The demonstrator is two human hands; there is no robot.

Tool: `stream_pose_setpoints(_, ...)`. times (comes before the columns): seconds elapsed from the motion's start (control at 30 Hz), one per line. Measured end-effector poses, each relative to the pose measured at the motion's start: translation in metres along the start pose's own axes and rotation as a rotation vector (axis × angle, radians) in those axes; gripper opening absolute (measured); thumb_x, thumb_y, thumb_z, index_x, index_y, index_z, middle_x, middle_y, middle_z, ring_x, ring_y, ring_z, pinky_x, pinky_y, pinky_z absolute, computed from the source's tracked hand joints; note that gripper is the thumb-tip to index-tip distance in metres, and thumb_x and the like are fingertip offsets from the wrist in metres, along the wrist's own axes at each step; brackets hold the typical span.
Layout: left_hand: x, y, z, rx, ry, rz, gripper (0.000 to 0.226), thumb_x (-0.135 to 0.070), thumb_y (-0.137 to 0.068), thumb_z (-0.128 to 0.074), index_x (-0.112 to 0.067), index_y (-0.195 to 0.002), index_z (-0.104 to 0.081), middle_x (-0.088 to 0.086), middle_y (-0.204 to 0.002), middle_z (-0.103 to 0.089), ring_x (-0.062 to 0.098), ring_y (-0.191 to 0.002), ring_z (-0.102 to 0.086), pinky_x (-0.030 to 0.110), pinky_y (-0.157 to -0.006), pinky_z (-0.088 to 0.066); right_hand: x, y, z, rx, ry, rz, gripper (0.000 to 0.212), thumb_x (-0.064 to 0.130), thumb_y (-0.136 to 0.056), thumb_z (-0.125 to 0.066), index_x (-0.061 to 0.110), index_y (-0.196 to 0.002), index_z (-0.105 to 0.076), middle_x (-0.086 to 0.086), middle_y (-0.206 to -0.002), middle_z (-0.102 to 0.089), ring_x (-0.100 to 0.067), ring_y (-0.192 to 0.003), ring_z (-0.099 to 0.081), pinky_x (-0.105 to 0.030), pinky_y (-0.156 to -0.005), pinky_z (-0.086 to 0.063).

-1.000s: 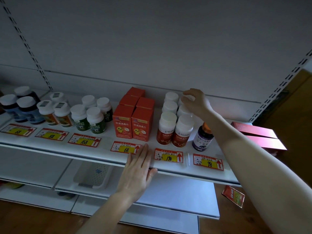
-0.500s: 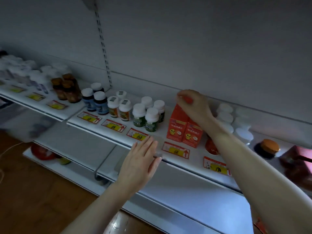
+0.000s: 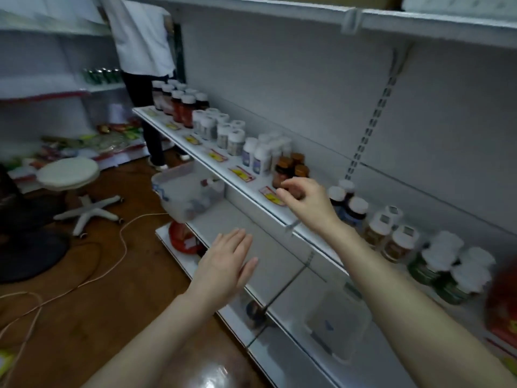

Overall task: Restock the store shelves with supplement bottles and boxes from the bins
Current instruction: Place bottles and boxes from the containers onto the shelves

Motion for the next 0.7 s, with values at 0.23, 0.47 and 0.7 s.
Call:
stream_pose_setpoints(0.23,0.139,0.009,0.027,0.044,0.039,0.231,0.063,-0.052,-0.092,-0.024,-0.01,-0.127,-0.056,0.008,-0.128,-0.058,0.024,-0.121,-0.053,0.035,-0.103,-0.027,0.066,-0.068,-0.121,0.124,-0.008,0.1,0.021,0.019,-0.084,-0.065,0.003,-0.098,-0.069,-0.011,-0.105,-0.068,-0.024,-0.106,-0.057,-0.018,-0.084,-0.033)
stream_pose_setpoints(0.47,0.249,-0.01,0.019,0.042,-0.038,0.343,0.051,-0.044,-0.087,-0.037,-0.01,-0.112,-0.066,0.005,-0.107,-0.069,0.021,-0.101,-0.066,0.031,-0.092,-0.035,0.08,-0.137,-0.242,0.259,-0.048,0.136,0.023,0.022,-0.086,-0.064,0.005,-0.101,-0.068,-0.008,-0.107,-0.067,-0.02,-0.106,-0.057,-0.017,-0.085,-0.034)
stream_pose_setpoints(0.7,0.369,-0.068,-0.019,0.15,-0.007,0.43,0.057,-0.047,-0.088,-0.032,-0.009,-0.114,-0.065,0.009,-0.112,-0.067,0.024,-0.105,-0.063,0.04,-0.091,-0.046,0.054,-0.229,-0.364,0.378,-0.097,0.048,0.027,0.024,-0.087,-0.062,0.007,-0.106,-0.066,-0.007,-0.108,-0.065,-0.017,-0.107,-0.055,-0.012,-0.081,-0.033)
Point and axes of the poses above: each hand's wrist, its own y-axis away from the middle knuckle, its own z-axis out of the back of the hand, x = y × z, the point moved 6 cm from there along -y, towards the middle knuckle
